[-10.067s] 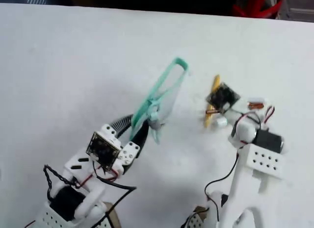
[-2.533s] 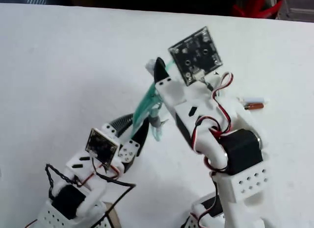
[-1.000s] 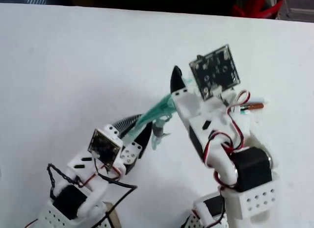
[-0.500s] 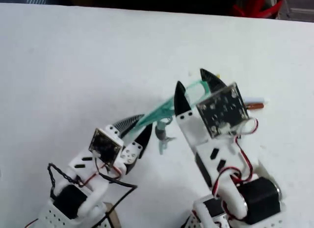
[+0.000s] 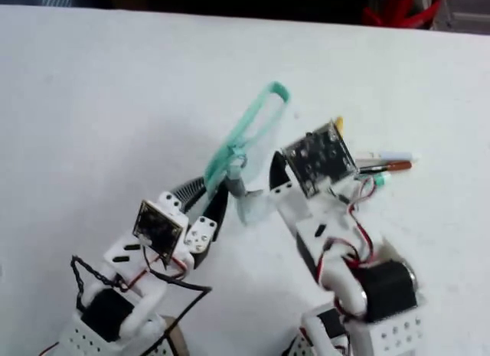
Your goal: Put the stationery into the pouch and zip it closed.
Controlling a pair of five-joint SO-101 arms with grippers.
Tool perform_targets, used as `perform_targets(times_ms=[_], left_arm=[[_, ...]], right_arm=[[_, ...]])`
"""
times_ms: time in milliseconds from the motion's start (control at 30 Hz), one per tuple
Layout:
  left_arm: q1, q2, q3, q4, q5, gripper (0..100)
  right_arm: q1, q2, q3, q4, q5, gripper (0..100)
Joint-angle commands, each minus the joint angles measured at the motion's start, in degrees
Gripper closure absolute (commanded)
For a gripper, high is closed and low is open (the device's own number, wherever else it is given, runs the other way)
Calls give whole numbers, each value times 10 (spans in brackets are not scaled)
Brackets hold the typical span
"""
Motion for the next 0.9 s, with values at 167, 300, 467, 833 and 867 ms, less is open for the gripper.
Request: perform_targets(times_ms=[167,300,467,833,867], left_arm=[[-2,-5,-9,-15,4,965],[-3,-5,-9,-15,4,965],[-4,-5,-9,-15,4,965],[-178,-5,-10,-48,8,969],[-195,-5,-12,-53,8,969]], right_arm=[[-1,-10,4,-26,4,826],[0,-1,32,21,69,826],[0,34,133,44,167,826],[-3,56,249,-25,8,823],[-7,56,252,-30,-15,823]])
